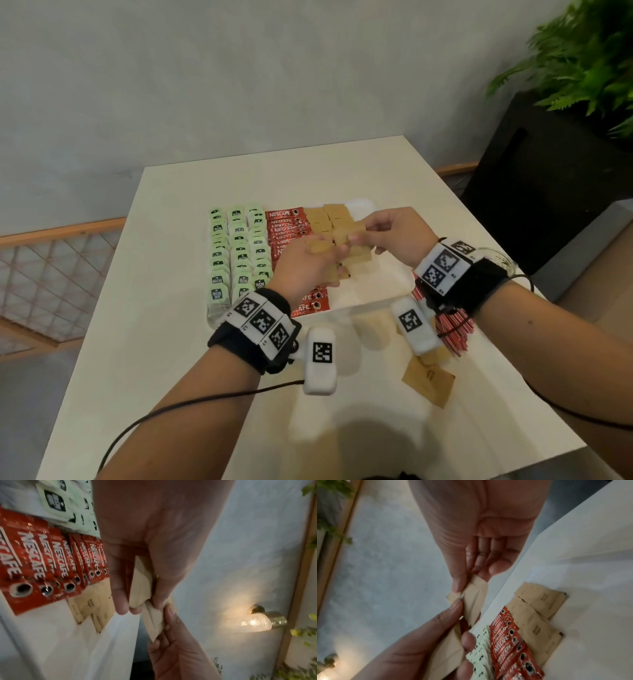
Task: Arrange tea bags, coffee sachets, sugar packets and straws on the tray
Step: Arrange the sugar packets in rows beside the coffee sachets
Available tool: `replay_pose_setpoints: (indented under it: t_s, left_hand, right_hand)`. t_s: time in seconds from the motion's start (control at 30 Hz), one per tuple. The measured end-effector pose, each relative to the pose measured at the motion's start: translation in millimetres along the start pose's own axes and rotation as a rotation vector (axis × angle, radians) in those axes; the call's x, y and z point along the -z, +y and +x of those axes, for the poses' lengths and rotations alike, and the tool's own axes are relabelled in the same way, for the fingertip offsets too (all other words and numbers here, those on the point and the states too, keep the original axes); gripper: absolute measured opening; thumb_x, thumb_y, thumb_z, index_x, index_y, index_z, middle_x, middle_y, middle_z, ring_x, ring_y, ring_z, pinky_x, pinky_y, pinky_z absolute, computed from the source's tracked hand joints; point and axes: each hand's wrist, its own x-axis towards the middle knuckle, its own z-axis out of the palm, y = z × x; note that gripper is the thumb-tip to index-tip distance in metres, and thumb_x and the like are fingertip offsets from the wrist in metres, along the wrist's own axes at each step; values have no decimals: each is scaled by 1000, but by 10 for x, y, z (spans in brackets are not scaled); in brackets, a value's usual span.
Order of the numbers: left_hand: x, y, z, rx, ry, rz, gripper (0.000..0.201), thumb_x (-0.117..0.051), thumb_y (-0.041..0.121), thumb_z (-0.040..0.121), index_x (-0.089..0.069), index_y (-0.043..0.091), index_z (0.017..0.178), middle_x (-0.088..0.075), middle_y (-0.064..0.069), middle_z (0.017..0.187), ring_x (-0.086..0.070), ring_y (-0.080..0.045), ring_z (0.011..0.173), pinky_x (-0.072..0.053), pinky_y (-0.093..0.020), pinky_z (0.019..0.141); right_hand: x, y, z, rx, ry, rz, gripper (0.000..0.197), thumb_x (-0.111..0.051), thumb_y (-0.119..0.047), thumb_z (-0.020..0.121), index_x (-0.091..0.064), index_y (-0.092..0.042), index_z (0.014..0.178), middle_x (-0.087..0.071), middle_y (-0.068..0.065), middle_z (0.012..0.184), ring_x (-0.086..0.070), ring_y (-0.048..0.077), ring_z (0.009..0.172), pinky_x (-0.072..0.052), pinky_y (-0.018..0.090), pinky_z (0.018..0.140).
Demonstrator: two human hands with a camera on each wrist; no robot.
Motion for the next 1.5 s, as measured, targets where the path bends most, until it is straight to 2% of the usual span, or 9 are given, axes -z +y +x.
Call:
replay_pose_setpoints:
  t_s: [0.1, 0.2, 0.4, 0.63, 0.93, 1.17, 1.33, 1.4, 1.5]
  left_hand:
    - [24, 96, 62, 75, 23, -83, 15, -68, 16, 91, -69, 7, 104, -73, -9, 98, -69, -19, 77, -62, -34, 61]
    - [139, 115, 115, 145, 58, -162, 18, -61, 20, 96, -69, 8, 108, -74, -10, 98, -70, -18, 78, -61, -34, 69]
    - [344, -16, 201, 260, 97, -352, 20, -57, 20, 98, -63, 5, 110, -76, -15, 95, -74, -22, 84, -62, -32, 64]
    - [459, -142, 301, 305, 73, -498, 26, -45, 14, 101, -55, 0, 121, -71, -23, 109, -71, -33, 100, -63, -36, 70]
    - [438, -207, 347, 313, -23, -555, 48, -28, 34, 106, -56, 1, 128, -67, -23, 120, -67, -33, 107, -59, -41, 82]
    - [351, -255, 311, 176, -6, -420, 23, -58, 7, 95, -64, 4, 117, -72, -14, 112, -70, -25, 105, -60, -34, 82]
    - [177, -217, 283, 58, 69, -362, 12, -65, 18, 88, -74, 16, 96, -75, -4, 106, -68, -19, 107, -50, -36, 96]
    - [89, -200, 278, 46, 66, -374, 24, -71, 27, 78, -73, 15, 98, -75, -2, 107, -67, -17, 109, -46, -38, 101]
    - [-23, -195, 278, 53, 25, -396, 22, -68, 24, 86, -72, 11, 104, -74, -5, 109, -68, -18, 107, -51, -34, 93]
  right_hand:
    - [61, 54, 128, -5, 91, -20, 14, -78, -22, 80, -73, -9, 82, -61, 0, 63, -49, 2, 49, -43, 14, 49]
    - [123, 270, 293, -116, 145, -15, 20, -76, -24, 83, -73, -7, 92, -65, 4, 68, -54, 12, 57, -46, 20, 52]
    - [86, 743, 430, -353, -5, -220, 27, -77, -24, 82, -68, -9, 102, -71, 8, 79, -62, 16, 63, -49, 23, 56]
    - [-36, 878, 535, -405, 42, -126, 18, -78, -14, 81, -65, -6, 90, -65, 6, 69, -57, 14, 52, -49, 23, 51]
    - [-94, 892, 610, -400, 56, -145, 23, -81, -16, 78, -68, -3, 92, -68, 8, 69, -60, 15, 55, -52, 23, 52]
    - [-48, 764, 531, -321, 60, -190, 41, -85, -38, 68, -64, -15, 95, -70, 5, 85, -64, 17, 69, -57, 36, 69]
    - [-96, 303, 344, -224, -173, -52, 37, -84, -33, 71, -70, -18, 101, -70, 0, 91, -65, 9, 74, -54, 24, 68]
    - [-158, 191, 279, -200, -274, -19, 29, -84, -25, 71, -70, -17, 96, -69, 1, 86, -65, 8, 71, -54, 23, 68]
    - [-226, 119, 233, -145, -292, 12, 14, -83, -16, 73, -70, -15, 80, -65, 1, 73, -62, 8, 66, -53, 28, 70]
